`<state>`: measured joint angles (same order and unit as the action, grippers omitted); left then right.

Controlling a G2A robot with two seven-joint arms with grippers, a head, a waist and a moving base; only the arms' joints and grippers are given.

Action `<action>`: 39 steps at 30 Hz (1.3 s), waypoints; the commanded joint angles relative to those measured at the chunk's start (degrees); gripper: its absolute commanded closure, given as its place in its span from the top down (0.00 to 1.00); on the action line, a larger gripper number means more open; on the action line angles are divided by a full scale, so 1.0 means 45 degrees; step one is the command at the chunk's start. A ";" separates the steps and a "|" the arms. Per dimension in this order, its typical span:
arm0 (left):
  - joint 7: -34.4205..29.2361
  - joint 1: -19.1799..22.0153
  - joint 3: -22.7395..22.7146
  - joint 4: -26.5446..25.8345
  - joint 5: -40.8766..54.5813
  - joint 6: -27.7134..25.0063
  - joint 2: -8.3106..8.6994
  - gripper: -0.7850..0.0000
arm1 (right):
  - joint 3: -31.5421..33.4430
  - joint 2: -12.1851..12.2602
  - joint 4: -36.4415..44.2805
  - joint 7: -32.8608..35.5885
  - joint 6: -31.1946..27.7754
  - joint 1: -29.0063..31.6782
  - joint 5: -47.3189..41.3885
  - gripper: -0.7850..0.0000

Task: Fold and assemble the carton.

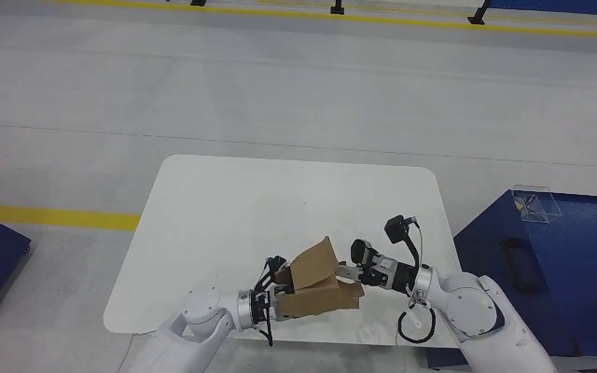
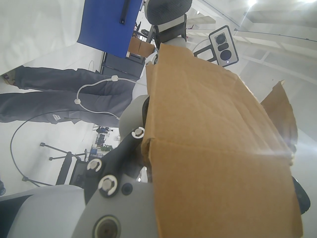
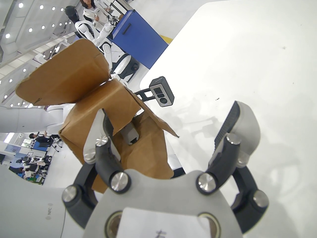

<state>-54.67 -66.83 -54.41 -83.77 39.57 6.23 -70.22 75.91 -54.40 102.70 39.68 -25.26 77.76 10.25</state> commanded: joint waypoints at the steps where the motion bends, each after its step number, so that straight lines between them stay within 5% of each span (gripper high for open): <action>1: -0.0033 0.0041 0.0011 0.0072 0.0217 0.0214 -0.0018 0.00 | -0.0008 -0.0005 -0.0080 0.0007 0.0008 -0.0053 -0.0006 1.00; 13: -0.0040 0.0306 0.0072 0.0563 0.0766 0.0785 -0.0104 0.00 | -0.0094 -0.0049 -0.0486 0.0056 0.0365 -0.0411 0.0028 1.00; 29: 0.0847 0.0355 -0.0545 0.0984 0.1804 0.0917 -0.0147 0.00 | 0.2272 0.0312 0.0505 0.1100 -0.0167 0.1107 -0.0891 1.00; 39: 0.0750 0.0378 -0.0393 0.0787 0.1155 -0.0028 -0.0203 0.00 | 0.1108 0.0186 0.0246 0.0668 0.0412 0.0536 0.0503 1.00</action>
<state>-51.00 -65.07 -56.30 -80.16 44.97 6.46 -71.11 81.37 -53.50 103.95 42.90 -23.53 80.50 12.05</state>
